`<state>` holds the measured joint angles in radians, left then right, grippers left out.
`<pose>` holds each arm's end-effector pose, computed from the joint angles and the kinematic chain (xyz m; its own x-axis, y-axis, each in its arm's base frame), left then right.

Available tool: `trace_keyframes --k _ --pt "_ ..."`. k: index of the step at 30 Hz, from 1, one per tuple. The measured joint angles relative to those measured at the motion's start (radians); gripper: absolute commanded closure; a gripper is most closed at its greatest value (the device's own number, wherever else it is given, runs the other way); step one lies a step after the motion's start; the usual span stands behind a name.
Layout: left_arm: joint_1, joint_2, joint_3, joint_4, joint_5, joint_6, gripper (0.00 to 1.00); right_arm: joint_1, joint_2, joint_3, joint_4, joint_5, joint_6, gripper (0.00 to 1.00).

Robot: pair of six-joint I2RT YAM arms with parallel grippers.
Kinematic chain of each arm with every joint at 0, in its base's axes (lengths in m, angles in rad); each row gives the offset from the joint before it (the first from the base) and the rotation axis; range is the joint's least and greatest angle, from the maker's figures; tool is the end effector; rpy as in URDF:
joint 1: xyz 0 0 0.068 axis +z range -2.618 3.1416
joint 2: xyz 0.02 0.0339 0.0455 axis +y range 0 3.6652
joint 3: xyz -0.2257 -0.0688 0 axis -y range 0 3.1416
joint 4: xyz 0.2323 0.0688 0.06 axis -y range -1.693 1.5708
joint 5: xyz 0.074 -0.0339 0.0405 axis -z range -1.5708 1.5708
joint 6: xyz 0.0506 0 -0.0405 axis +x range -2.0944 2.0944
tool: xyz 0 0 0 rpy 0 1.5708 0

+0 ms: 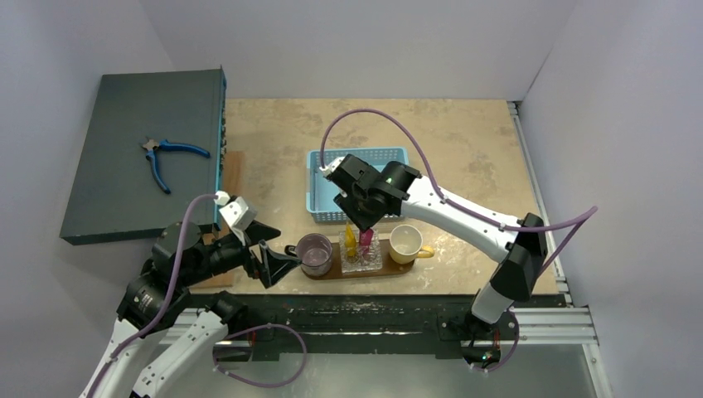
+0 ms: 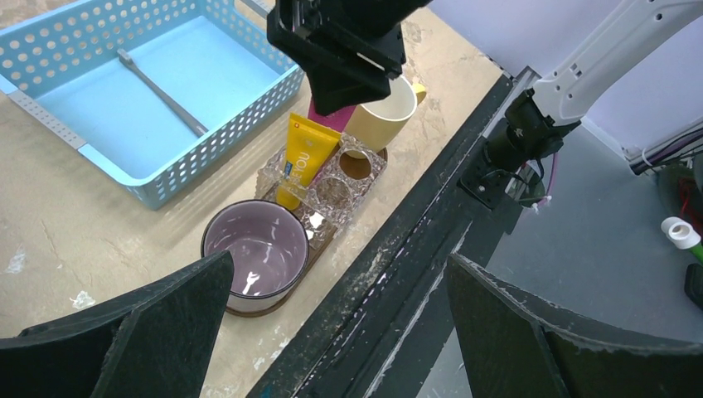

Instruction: Prepare toiletry sets of a toothbrush and toothpaste on the tray

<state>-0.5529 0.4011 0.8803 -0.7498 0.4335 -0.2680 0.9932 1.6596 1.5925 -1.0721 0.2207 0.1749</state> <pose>0.0792 -0.0739 0.3299 -0.4368 -0.0128 -0.8995 0.7315 0.5769 -0.3634 0.1881 0.2683 0.2705 -0.6219 -0.6433 -0.4465 -0.6694 0.7326 -0.1230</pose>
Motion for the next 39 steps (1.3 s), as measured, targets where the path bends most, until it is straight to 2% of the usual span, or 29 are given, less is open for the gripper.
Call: trace_keyframes --k 9,17,19,31,39 --pt "0.0 0.019 -0.003 0.0 -0.013 0.001 0.0 -0.06 -0.039 0.039 0.091 0.024 -0.005 0.46" --pt "0.0 0.035 -0.003 0.0 -0.032 0.003 0.0 -0.141 -0.038 0.084 0.224 0.029 -0.01 0.45" --pt "0.0 0.043 -0.004 0.0 -0.041 0.004 0.0 -0.157 -0.026 0.087 0.245 0.033 -0.008 0.41" --pt "0.0 0.138 -0.037 0.007 -0.11 0.003 0.0 -0.247 0.163 0.087 0.361 0.015 0.008 0.4" --pt "0.0 0.216 -0.043 0.008 -0.156 0.011 0.0 -0.27 0.325 0.113 0.425 -0.004 0.055 0.45"
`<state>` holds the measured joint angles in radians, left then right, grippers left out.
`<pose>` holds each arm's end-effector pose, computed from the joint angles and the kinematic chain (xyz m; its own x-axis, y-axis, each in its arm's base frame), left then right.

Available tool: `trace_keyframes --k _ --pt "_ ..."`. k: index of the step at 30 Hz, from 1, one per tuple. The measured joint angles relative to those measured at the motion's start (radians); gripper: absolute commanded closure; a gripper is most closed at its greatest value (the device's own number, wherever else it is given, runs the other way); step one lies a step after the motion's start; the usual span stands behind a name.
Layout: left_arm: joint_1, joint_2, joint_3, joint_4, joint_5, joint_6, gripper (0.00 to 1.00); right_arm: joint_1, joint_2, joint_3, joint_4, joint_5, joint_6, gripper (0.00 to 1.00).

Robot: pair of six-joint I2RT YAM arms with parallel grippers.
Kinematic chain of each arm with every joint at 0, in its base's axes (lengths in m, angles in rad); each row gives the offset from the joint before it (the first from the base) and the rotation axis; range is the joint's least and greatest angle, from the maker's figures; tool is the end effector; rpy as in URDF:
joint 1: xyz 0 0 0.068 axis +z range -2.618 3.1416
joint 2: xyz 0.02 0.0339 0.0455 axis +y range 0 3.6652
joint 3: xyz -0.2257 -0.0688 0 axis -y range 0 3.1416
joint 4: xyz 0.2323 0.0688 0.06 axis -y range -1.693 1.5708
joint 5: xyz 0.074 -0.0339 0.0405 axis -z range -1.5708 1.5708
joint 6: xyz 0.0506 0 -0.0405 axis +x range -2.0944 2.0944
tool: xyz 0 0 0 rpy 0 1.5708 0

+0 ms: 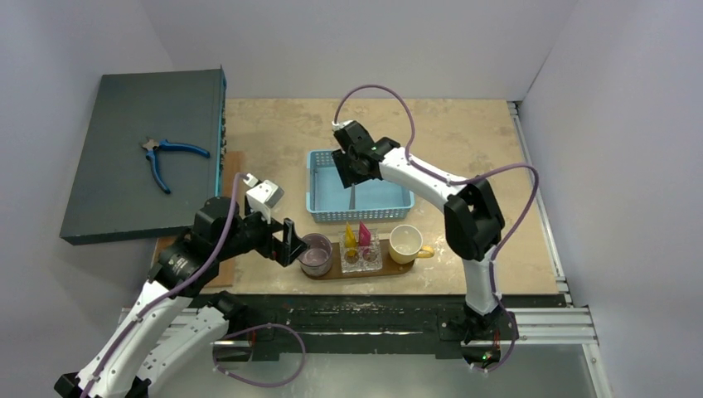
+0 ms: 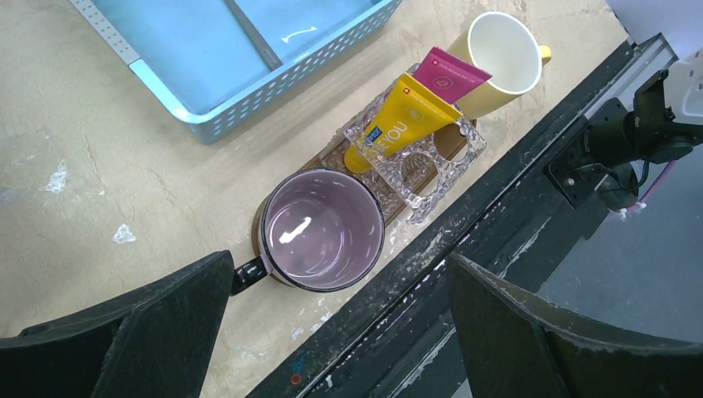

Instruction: Prepare toiletry sets of a toothbrush and toothpaste on the tray

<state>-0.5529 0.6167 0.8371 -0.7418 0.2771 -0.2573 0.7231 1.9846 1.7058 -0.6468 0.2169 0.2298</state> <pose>0.1253 -0.0936 0.2923 -0.5898 0.0764 -0.8039 0.5759 0.7377 -0.3524 0.3257 0.2729 0.2153 -0.7084 -0.3285 -0.6247 -0.3983 0.9168 -0.0304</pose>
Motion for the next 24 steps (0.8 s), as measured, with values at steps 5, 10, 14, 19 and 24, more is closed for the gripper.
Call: trace_keyframes --k 5,10,14,19,24 --pt "0.0 0.015 0.0 0.0 -0.001 0.0 0.0 -0.005 0.104 0.009 0.048 0.001 0.05 0.46" --pt "0.0 0.017 0.0 0.0 0.0 0.0 0.0 -0.005 0.171 0.032 0.068 0.002 0.085 0.47" --pt "0.0 0.017 0.0 0.0 0.0 -0.001 0.0 -0.005 0.217 0.058 0.087 0.008 0.106 0.49" --pt "0.0 0.017 0.0 0.0 0.001 0.0 0.0 -0.005 0.259 0.085 0.09 0.022 0.113 0.53" --pt "0.0 0.021 0.0 0.0 0.003 0.0 0.0 -0.005 0.28 0.102 0.088 0.032 0.114 0.59"
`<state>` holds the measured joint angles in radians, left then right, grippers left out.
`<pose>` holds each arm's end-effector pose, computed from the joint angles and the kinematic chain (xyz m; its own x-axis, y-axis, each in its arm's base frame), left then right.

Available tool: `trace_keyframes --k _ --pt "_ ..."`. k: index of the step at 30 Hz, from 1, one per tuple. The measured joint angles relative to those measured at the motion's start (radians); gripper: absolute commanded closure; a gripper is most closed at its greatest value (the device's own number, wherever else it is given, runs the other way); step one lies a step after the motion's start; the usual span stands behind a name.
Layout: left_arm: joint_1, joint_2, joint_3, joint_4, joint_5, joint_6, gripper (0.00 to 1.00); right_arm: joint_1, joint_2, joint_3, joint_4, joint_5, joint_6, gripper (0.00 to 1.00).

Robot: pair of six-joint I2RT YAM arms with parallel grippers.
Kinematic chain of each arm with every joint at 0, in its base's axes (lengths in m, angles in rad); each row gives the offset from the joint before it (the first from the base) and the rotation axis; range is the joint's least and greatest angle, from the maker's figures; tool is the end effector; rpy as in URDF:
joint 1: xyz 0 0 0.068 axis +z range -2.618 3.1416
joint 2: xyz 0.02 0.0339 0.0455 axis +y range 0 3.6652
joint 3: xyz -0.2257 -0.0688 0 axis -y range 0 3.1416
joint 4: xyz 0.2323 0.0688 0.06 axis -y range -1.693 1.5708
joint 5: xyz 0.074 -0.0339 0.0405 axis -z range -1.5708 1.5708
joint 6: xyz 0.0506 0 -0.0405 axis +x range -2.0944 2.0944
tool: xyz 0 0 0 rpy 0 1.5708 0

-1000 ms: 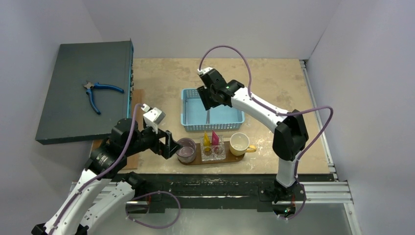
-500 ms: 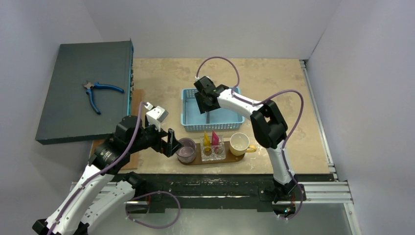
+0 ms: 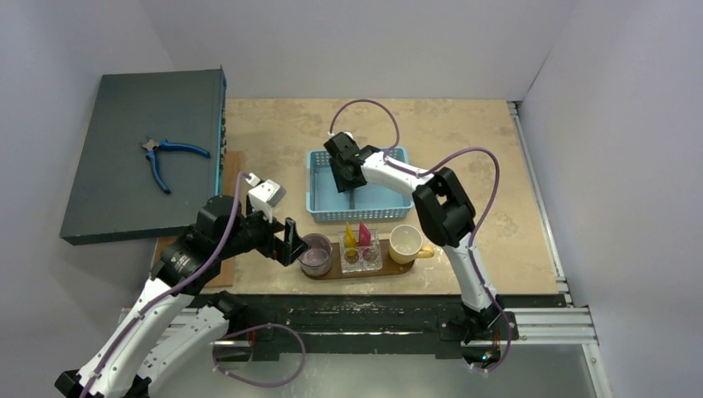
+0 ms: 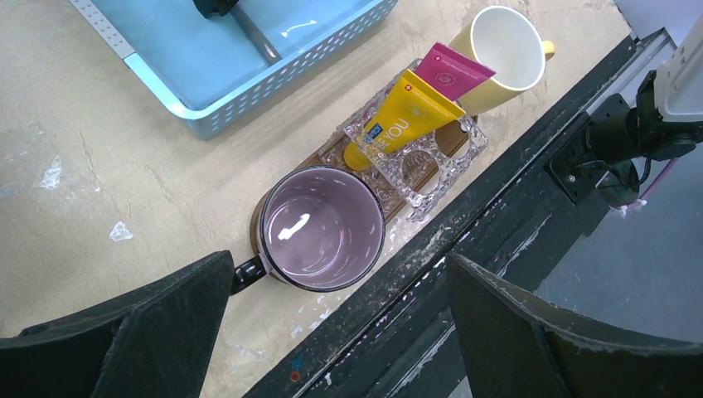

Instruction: Prepare toiletry sets of a toothbrush and toothpaste on the tray

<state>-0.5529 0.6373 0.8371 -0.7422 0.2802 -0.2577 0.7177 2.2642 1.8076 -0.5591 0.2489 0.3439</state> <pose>0.1283 -0.0956 0.2894 -0.6048 0.0854 -0.7918 0.5710 0.7396 -0.3563 0.3578 0.2958 0.1339 -0.7847 -0.2512 -0.5667 -0.2921 0.9562 -0.0194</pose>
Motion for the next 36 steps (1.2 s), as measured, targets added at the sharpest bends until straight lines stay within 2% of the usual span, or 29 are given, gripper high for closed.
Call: trace_keyframes --k 6,11,28,36 --pt "0.0 0.004 0.0 0.0 0.0 0.0 0.0 0.001 0.007 0.01 0.0 0.004 -0.002 0.77" --pt "0.0 0.008 0.0 -0.001 0.0 0.0 0.0 0.001 0.008 0.01 0.0 0.003 0.0 1.0" --pt "0.0 0.008 0.0 -0.007 -0.001 0.0 0.0 -0.002 -0.003 0.01 0.0 -0.018 -0.027 1.0" --pt "0.0 0.011 0.001 -0.003 0.0 -0.006 0.0 -0.004 -0.111 -0.016 0.041 -0.032 -0.056 1.0"
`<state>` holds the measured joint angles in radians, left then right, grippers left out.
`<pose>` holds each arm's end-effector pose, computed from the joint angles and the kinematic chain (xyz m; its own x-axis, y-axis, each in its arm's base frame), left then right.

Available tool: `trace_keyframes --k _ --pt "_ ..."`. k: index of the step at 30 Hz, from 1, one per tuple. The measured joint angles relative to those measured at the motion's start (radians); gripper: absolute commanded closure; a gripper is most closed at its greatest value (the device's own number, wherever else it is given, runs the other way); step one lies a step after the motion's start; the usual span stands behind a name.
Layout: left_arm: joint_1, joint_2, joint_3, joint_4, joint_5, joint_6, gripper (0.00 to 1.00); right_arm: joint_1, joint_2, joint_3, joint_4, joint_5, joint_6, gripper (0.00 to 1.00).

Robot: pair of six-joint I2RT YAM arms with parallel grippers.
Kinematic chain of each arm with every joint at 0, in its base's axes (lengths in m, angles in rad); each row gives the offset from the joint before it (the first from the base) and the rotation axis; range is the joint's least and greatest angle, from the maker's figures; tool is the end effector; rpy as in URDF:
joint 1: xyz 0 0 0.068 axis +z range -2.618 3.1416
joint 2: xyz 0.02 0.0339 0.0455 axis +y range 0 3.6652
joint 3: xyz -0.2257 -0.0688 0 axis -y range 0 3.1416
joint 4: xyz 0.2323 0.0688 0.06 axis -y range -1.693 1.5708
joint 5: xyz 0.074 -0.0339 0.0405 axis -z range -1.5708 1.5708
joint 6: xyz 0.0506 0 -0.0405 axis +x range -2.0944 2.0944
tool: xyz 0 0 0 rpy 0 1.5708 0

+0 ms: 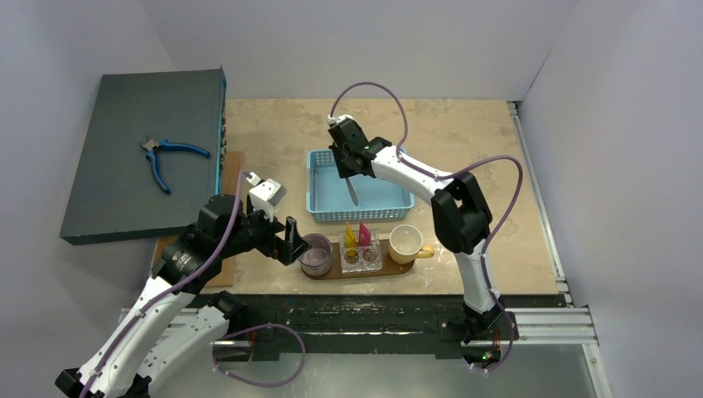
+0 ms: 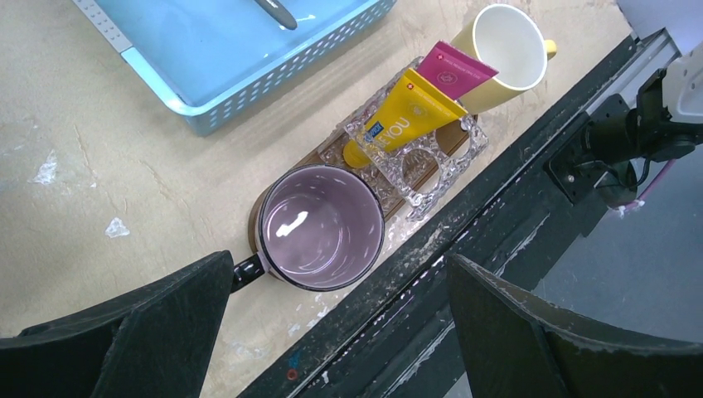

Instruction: Prepare toiletry sets of a toothbrush and toothpaste on the tray

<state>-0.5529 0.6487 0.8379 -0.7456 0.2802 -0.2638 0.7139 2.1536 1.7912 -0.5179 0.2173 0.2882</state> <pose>0.1298 -0.0965 0.2877 -0.6176 0.0867 -0.7817 0.5630 0.7428 -0.3624 0.3558 0.2938 0.1805 -0.7109 -0.2486 -0.6579 -0.3479 0.9373 0.0217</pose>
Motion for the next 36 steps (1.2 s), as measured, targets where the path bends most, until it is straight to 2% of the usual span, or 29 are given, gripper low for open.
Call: trace_keyframes --k 13,19,27,36 --pt "0.0 0.051 0.117 0.026 0.008 -0.01 0.0 -0.001 -0.267 -0.095 0.138 -0.004 -0.046 1.0" --pt "0.0 0.085 0.208 0.026 0.023 -0.004 0.0 -0.001 -0.414 -0.115 0.169 -0.056 -0.081 1.0" --pt "0.0 0.126 0.332 0.017 0.082 0.023 0.0 -0.001 -0.606 -0.154 0.162 -0.244 -0.099 1.0" --pt "0.0 0.151 0.493 -0.028 0.206 0.023 0.0 -0.001 -0.787 -0.235 0.046 -0.546 -0.132 1.0"
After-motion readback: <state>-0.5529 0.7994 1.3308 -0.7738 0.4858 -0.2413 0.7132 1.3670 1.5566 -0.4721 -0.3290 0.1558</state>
